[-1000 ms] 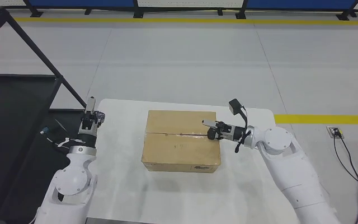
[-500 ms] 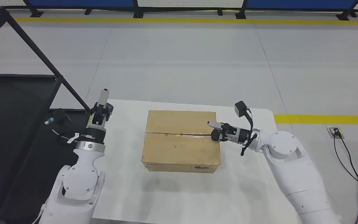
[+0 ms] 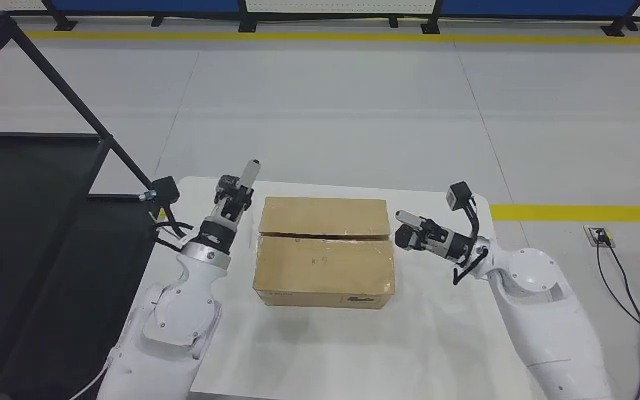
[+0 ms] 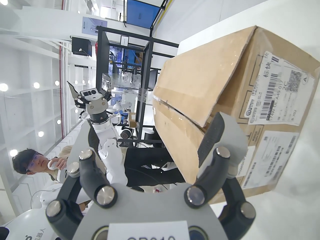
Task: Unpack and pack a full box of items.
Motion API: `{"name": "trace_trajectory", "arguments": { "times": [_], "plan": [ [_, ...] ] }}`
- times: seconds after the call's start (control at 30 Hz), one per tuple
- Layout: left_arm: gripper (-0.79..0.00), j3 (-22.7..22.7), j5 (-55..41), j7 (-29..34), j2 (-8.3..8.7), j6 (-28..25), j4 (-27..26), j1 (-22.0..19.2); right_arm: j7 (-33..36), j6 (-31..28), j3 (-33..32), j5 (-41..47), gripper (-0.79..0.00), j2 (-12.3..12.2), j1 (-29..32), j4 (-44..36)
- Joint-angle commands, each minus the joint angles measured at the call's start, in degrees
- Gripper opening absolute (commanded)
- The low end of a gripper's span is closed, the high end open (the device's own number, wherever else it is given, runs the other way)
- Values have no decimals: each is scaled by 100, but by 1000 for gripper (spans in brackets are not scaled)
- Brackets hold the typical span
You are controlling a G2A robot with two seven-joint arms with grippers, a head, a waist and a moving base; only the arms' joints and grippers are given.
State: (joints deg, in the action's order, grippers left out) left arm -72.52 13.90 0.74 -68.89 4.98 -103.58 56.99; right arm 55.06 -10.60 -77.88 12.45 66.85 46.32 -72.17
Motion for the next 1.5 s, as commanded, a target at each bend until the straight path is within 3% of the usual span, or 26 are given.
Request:
{"name": "trace_trajectory", "arguments": {
  "times": [0.0,0.5,1.0,1.47],
  "plan": [
    [0,146,106,23,-26,9,39,-89,-22,-9,-102,25,0,-28,112,-74],
    [0,1132,668,427,-252,-25,513,-705,-65,-124,-556,207,0,-180,734,-394],
    [0,1834,1330,747,-464,47,830,-971,-1,-287,-617,393,0,-249,816,-145],
    [0,2324,1373,886,-764,153,1553,-1509,22,-435,-688,567,0,-311,901,35]
  ]
}}
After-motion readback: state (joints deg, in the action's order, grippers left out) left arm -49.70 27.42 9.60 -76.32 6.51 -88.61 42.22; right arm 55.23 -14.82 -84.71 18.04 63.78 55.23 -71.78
